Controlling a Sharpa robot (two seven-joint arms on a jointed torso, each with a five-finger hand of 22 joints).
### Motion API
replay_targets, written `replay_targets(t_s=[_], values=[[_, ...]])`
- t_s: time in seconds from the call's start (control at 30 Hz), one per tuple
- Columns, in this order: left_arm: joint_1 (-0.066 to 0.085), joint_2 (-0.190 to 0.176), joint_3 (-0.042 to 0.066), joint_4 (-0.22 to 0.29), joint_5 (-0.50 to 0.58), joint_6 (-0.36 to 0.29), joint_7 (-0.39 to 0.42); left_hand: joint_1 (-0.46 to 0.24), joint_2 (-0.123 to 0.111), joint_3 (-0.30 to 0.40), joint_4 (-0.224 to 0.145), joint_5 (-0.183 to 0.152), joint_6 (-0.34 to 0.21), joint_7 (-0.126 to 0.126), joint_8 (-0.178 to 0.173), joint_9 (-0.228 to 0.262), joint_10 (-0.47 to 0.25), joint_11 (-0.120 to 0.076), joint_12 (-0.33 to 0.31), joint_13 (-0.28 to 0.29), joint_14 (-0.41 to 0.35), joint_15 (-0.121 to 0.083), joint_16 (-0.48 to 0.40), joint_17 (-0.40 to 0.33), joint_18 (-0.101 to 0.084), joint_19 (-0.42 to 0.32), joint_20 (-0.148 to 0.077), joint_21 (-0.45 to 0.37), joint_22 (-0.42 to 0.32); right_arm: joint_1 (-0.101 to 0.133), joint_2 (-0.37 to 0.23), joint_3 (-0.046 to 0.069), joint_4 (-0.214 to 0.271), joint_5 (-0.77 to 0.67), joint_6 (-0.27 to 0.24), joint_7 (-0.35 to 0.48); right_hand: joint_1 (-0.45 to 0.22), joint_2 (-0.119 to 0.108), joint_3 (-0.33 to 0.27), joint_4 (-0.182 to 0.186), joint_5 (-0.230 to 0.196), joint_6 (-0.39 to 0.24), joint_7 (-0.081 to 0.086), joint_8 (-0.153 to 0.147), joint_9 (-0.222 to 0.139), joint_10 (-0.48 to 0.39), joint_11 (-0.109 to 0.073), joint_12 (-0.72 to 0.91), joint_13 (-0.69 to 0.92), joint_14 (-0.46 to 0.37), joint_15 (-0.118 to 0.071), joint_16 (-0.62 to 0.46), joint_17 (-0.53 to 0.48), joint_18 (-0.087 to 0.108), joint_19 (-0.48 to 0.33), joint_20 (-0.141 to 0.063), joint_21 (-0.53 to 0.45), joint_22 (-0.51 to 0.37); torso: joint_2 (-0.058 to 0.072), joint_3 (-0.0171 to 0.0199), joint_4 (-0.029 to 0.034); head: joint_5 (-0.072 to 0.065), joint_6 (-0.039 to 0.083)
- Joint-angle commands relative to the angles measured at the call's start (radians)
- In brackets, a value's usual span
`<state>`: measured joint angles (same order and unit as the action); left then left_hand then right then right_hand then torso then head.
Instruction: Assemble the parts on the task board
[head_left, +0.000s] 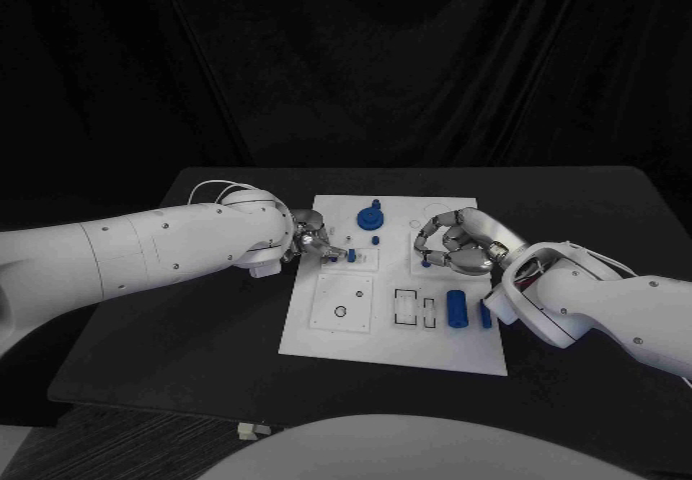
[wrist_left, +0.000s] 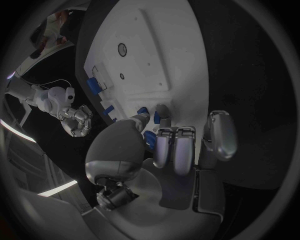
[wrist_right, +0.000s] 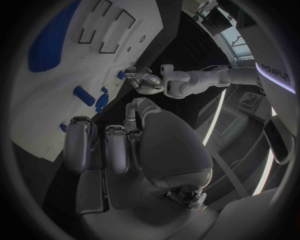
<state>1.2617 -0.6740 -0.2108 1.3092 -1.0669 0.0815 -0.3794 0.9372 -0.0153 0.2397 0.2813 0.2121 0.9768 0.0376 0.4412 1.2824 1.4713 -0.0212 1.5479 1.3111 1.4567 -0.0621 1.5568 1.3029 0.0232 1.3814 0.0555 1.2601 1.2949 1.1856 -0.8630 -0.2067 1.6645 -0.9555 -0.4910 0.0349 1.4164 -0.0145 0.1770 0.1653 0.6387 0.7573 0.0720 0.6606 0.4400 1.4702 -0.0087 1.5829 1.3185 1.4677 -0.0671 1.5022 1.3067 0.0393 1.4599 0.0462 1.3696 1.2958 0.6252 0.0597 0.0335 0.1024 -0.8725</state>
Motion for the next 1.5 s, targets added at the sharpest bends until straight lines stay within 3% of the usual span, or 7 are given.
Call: replay_targets(t_s=[0.03, 1.0, 1.1, 1.13, 1.23, 1.33, 1.5], values=[[-0.005, -0.002, -0.002, 0.001, 0.0, 0.012, 0.002, -0.027, -0.001, -0.075, 0.011, -0.026, -0.038, 0.011, -0.052, 0.009, 0.066, 0.007, -0.013, 0.23, 0.114, 0.006, 0.014, 0.268, 0.053, -0.007, 0.001, -0.012, 0.175, -0.003, -0.001, 0.001, 0.001, -0.001, -0.001, -0.014, -0.031, -0.001, 0.056, -0.006, 0.033, -0.004, 0.0, 0.032, -0.009, 0.101, 0.003, -0.012, 0.252, 0.068, -0.003, -0.009, 0.086, 0.013, 0.006, -0.006, -0.012, 0.205, 0.0, -0.0001, 0.0002, 0.0, 0.0], [0.008, -0.065, -0.001, 0.054, 0.0, -0.21, 0.179, -0.056, 0.015, -0.18, 0.012, 0.031, -0.058, 0.005, 0.035, 0.051, 0.076, 0.002, -0.002, 0.238, 0.114, 0.002, 0.014, 0.268, 0.049, 0.008, -0.002, 0.006, 0.18, -0.004, -0.001, 0.001, -0.005, -0.001, 0.005, -0.015, -0.031, -0.001, 0.056, -0.006, 0.033, -0.004, 0.0, 0.032, -0.009, 0.101, 0.003, -0.012, 0.252, 0.068, -0.003, -0.009, 0.086, 0.013, 0.006, -0.006, -0.012, 0.205, 0.0, 0.0, 0.0005, -0.004, 0.0], [0.019, -0.082, -0.001, 0.067, 0.013, -0.257, 0.247, -0.093, 0.02, -0.234, 0.012, -0.053, -0.06, 0.004, 0.054, 0.05, 0.078, 0.001, 0.0, 0.24, 0.114, 0.001, 0.014, 0.268, 0.048, 0.013, -0.004, 0.012, 0.182, -0.004, 0.0, 0.001, -0.006, -0.001, 0.006, -0.015, -0.031, -0.001, 0.056, -0.006, 0.033, -0.004, 0.0, 0.032, -0.009, 0.101, 0.003, -0.012, 0.252, 0.068, -0.003, -0.009, 0.086, 0.013, 0.006, -0.006, -0.012, 0.205, 0.0, 0.0, 0.0002, -0.002, 0.0], [0.024, -0.089, -0.001, 0.073, 0.025, -0.276, 0.271, -0.115, 0.022, -0.267, 0.013, -0.141, -0.061, 0.004, 0.061, 0.049, 0.08, 0.001, 0.001, 0.241, 0.114, 0.0, 0.014, 0.268, 0.046, 0.015, -0.004, 0.017, 0.184, -0.004, 0.0, 0.001, -0.007, -0.001, 0.006, -0.015, -0.031, -0.001, 0.056, -0.006, 0.033, -0.004, 0.0, 0.032, -0.009, 0.101, 0.003, -0.012, 0.252, 0.068, -0.003, -0.009, 0.086, 0.013, 0.006, -0.006, -0.012, 0.205, -0.001, 0.0, 0.0001, -0.003, 0.0], [0.04, -0.108, -0.001, 0.088, 0.053, -0.321, 0.318, -0.136, 0.022, -0.304, 0.011, -0.161, -0.061, 0.004, 0.067, 0.048, 0.083, 0.001, 0.005, 0.244, 0.114, 0.0, 0.014, 0.268, 0.045, 0.02, -0.005, 0.024, 0.186, -0.004, 0.0, 0.001, -0.007, -0.001, 0.006, -0.015, -0.031, -0.001, 0.056, -0.006, 0.033, -0.004, 0.0, 0.032, -0.009, 0.101, 0.003, -0.012, 0.252, 0.068, -0.003, -0.009, 0.086, 0.013, 0.006, -0.006, -0.012, 0.205, -0.001, 0.0001, -0.0003, -0.001, 0.0], [0.057, -0.124, -0.001, 0.098, 0.066, -0.353, 0.348, -0.106, 0.037, -0.316, 0.01, -0.149, -0.064, 0.004, 0.07, 0.046, 0.082, 0.001, 0.003, 0.243, 0.114, 0.0, 0.014, 0.268, 0.045, 0.02, -0.004, 0.024, 0.186, -0.004, 0.0, 0.001, -0.008, -0.001, 0.007, -0.015, -0.031, -0.001, 0.056, -0.006, 0.033, -0.004, 0.0, 0.032, -0.009, 0.101, 0.003, -0.012, 0.252, 0.068, -0.003, -0.009, 0.086, 0.013, 0.006, -0.006, -0.012, 0.205, -0.001, 0.0, -0.0005, 0.001, 0.0], [0.071, -0.144, -0.001, 0.109, 0.051, -0.386, 0.375, 0.02, 0.056, -0.322, 0.011, 0.012, -0.078, 0.003, 0.066, 0.04, 0.08, -0.001, 0.002, 0.241, 0.114, 0.001, 0.014, 0.268, 0.045, 0.019, -0.006, 0.027, 0.187, -0.005, -0.002, 0.001, -0.006, -0.001, 0.005, -0.015, -0.031, -0.001, 0.056, -0.006, 0.033, -0.004, 0.0, 0.032, -0.009, 0.101, 0.003, -0.012, 0.252, 0.068, -0.003, -0.009, 0.086, 0.013, 0.006, -0.006, -0.012, 0.205, 0.0, 0.0001, 0.0008, -0.004, 0.0]])
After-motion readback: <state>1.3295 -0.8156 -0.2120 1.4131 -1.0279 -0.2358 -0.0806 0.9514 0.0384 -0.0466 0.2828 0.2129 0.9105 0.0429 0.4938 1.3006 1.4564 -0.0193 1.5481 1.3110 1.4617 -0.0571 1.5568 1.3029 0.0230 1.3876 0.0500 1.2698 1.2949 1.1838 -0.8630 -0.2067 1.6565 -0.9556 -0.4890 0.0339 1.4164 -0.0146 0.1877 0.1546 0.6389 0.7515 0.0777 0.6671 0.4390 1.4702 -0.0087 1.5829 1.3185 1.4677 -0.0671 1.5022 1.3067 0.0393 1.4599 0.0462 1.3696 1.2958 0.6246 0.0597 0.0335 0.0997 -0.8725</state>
